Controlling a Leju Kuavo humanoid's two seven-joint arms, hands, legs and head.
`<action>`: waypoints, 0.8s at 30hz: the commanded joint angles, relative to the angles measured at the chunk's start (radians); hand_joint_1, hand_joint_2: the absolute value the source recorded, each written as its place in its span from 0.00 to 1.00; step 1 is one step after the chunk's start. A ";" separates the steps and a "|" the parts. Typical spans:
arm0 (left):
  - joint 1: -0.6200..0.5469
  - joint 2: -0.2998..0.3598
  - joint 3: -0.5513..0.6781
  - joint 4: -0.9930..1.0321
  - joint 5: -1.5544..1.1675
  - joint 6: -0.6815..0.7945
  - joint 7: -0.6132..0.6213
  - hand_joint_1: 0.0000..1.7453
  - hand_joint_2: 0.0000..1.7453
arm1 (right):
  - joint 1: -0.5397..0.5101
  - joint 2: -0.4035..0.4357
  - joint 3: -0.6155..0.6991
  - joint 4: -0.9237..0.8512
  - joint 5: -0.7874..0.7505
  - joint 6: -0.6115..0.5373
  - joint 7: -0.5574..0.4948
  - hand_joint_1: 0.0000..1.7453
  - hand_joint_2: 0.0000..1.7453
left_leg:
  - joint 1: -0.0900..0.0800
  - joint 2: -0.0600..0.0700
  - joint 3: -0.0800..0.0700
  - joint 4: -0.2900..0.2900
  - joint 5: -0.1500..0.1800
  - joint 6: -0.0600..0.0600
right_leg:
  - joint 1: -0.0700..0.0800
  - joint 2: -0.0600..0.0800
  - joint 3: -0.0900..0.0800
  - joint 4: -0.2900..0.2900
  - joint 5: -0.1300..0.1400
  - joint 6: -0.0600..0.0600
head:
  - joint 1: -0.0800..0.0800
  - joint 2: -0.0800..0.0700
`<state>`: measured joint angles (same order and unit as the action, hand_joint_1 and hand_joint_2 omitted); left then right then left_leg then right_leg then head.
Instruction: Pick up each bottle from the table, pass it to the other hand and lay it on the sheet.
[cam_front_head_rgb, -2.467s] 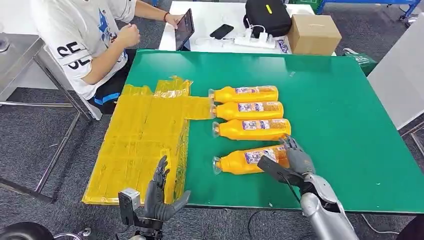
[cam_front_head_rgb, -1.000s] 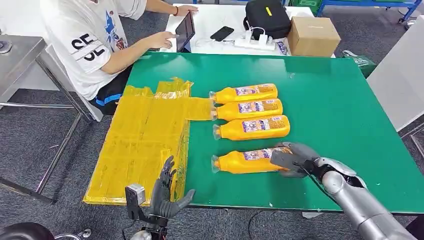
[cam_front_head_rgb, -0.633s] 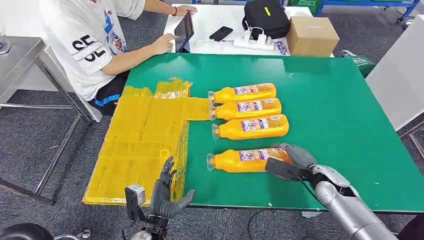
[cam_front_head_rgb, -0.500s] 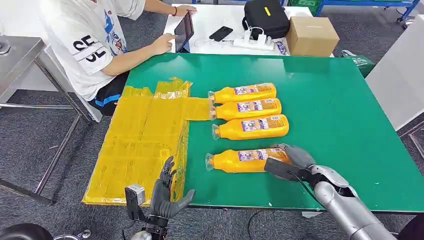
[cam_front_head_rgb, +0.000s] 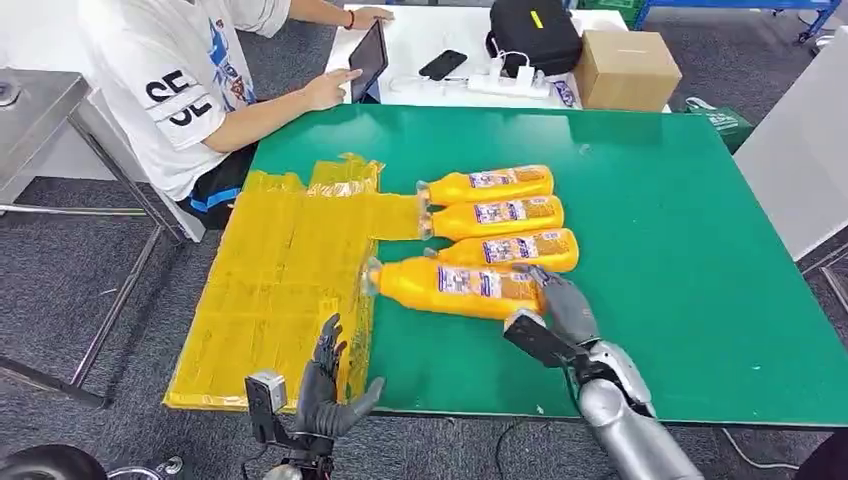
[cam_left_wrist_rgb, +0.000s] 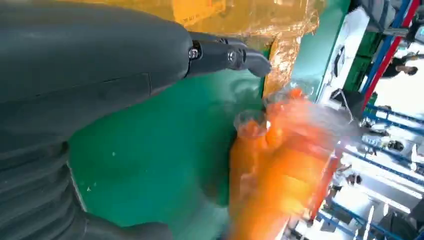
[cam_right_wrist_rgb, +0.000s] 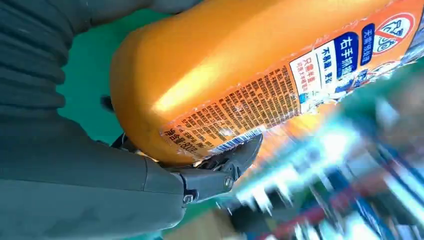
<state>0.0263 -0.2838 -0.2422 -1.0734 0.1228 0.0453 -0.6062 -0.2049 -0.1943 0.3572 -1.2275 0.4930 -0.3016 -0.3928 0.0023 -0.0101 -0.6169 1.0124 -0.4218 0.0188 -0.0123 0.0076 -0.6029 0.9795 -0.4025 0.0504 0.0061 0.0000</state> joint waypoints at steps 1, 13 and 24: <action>0.000 0.025 -0.032 -0.014 0.023 0.025 -0.004 0.00 1.00 | 0.080 0.202 -0.215 -0.179 -0.091 -0.128 -0.117 1.00 1.00 | 0.001 0.001 0.003 0.000 -0.003 -0.001 | 0.001 -0.001 0.004 0.000 -0.003 -0.002 | 0.000 0.000; 0.008 0.029 -0.042 -0.043 0.052 0.045 -0.003 0.00 1.00 | 0.107 0.232 -0.264 -0.220 -0.116 -0.191 -0.161 1.00 1.00 | 0.000 0.001 0.001 0.000 -0.002 -0.001 | 0.000 0.000 0.002 -0.001 -0.002 -0.002 | 0.000 0.000; 0.009 0.035 -0.043 -0.084 0.139 -0.044 0.017 0.00 1.00 | 0.120 0.246 -0.250 -0.190 -0.141 -0.144 -0.179 1.00 1.00 | 0.000 0.002 0.002 0.000 -0.003 -0.001 | 0.000 0.000 0.003 -0.001 -0.002 -0.002 | 0.000 0.000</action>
<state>0.0435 -0.2785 -0.2628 -1.1357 0.2113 0.0561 -0.5997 -0.0757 0.0282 0.1240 -1.4508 0.3784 -0.4894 -0.5547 0.0011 -0.0097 -0.6204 1.0124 -0.4223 0.0193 -0.0138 0.0075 -0.6056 0.9793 -0.4027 0.0508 0.0057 0.0000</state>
